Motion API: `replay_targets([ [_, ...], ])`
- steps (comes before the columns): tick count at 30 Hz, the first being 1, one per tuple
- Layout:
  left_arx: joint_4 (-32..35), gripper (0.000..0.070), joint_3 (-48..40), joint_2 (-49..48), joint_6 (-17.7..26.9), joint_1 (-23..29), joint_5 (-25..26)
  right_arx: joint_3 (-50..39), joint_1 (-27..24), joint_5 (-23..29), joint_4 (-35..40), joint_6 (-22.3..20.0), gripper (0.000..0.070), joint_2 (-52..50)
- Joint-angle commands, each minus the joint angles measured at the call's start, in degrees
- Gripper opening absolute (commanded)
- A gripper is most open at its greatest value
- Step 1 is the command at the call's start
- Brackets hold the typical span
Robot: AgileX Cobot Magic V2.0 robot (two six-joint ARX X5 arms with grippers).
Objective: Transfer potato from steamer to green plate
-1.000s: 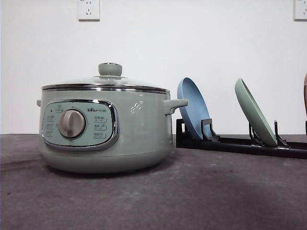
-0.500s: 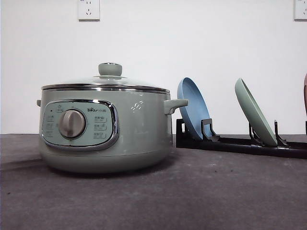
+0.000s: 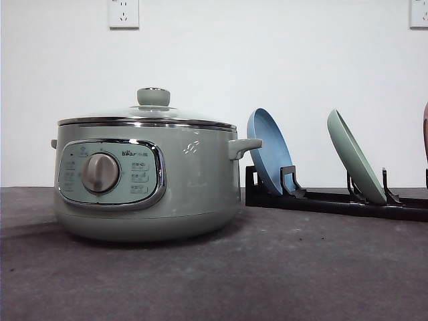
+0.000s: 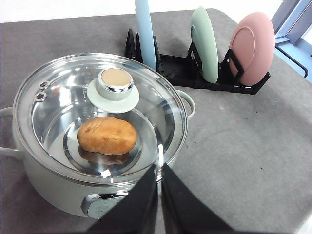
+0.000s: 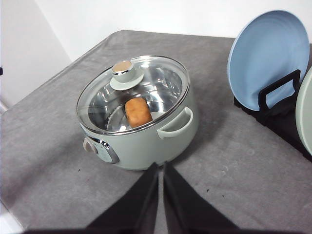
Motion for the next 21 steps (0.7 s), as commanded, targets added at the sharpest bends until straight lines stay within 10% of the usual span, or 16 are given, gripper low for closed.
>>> replay_targets([
  [1,0.74,0.0082,1.38,0.33,0.83,-0.26,0.5,0.79,0.19,-0.17,-0.01,-0.85,0.0007,0.26],
  [4,0.55,0.0272,1.37,0.33,0.83,-0.26,0.5,0.79,0.2,-0.15,-0.26,-0.86,0.004,0.28],
  [8,0.31,0.0685,1.38,0.33,0.83,-0.26,0.49,0.79,0.25,0.61,-0.16,-0.84,0.0436,0.28],
  [11,0.52,0.07,1.38,0.33,0.83,-0.26,0.48,0.79,0.24,0.6,-0.16,-0.84,0.0647,0.28],
  [21,1.04,0.07,1.38,0.33,0.8,-0.26,0.5,0.79,0.24,0.4,0.05,1.41,0.0655,0.37],
])
